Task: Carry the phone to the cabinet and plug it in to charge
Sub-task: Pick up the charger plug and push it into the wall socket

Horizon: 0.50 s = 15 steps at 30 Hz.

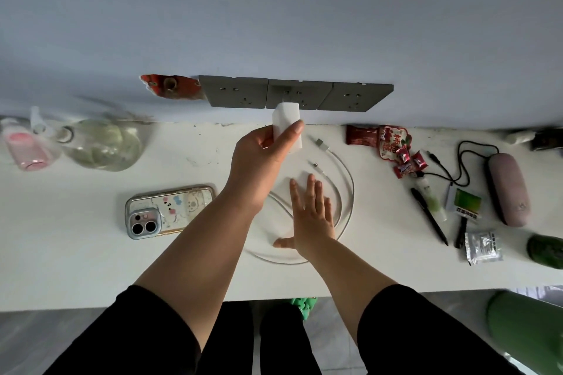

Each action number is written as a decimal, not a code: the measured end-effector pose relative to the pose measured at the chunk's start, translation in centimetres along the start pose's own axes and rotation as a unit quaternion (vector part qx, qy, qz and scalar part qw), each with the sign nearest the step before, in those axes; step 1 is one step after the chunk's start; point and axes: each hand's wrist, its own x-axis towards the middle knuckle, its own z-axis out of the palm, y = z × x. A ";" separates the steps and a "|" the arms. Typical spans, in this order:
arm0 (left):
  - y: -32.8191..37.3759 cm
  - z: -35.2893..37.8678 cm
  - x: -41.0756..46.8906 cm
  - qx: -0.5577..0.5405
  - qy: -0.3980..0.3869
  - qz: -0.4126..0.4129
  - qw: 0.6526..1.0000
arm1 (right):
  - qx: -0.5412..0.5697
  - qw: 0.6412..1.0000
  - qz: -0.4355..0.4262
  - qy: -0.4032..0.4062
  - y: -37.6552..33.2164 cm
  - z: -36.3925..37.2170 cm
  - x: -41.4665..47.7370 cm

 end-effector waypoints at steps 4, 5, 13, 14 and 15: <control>0.3 0.2 0.1 -0.009 -0.008 0.011 1.000 | 0.001 1.000 -0.001 0.000 0.0 0.0 -0.1; 0.3 0.3 0.1 -0.010 -0.010 0.012 1.000 | 0.001 1.000 -0.001 0.001 0.1 0.0 -0.1; 0.3 0.5 0.1 -0.040 -0.034 0.011 0.999 | -0.006 1.000 -0.003 0.008 0.1 0.1 -0.1; 0.2 0.5 0.2 -0.045 -0.037 0.006 0.998 | -0.005 1.000 -0.004 0.008 0.1 0.2 -0.1; 0.1 0.5 0.3 -0.051 -0.040 -0.001 0.998 | -0.004 1.000 -0.005 0.008 0.1 0.2 -0.1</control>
